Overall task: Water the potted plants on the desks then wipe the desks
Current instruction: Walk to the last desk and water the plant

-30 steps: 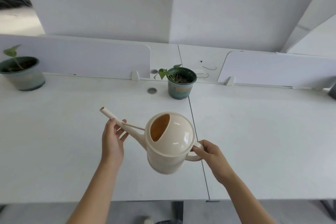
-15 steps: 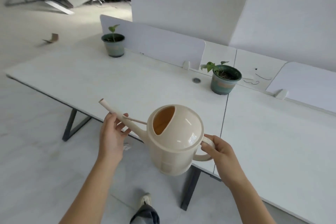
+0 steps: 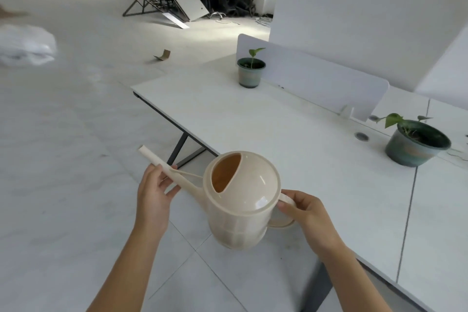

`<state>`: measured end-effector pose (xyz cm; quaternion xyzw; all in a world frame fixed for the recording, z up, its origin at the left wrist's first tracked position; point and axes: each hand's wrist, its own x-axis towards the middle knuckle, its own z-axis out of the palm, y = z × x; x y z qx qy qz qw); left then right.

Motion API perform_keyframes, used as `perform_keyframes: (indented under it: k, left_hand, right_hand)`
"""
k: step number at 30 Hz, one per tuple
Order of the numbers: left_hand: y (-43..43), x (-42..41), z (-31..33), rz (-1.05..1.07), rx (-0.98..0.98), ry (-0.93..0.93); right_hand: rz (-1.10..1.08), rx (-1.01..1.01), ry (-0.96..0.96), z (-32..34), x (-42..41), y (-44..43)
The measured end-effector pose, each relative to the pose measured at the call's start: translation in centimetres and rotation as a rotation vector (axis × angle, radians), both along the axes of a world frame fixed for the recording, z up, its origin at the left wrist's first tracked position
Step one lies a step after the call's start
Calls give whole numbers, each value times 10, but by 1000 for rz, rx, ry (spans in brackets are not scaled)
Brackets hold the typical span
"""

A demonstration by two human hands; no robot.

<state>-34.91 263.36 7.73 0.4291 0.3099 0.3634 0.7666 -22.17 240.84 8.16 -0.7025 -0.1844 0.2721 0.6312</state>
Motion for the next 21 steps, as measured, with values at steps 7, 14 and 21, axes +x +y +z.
perform_keyframes:
  k: [7,14,21]
  left_hand:
    - [102,-45,8,-68,44,-5]
    - [185,-61,9,-51,4,1]
    - [252,-41,-1,-10,-31,27]
  right_hand:
    - [-58,33,40,-16,-34,104]
    - [-8,45,60,-11,-46,189]
    - [4,17,100,-21,-12,267]
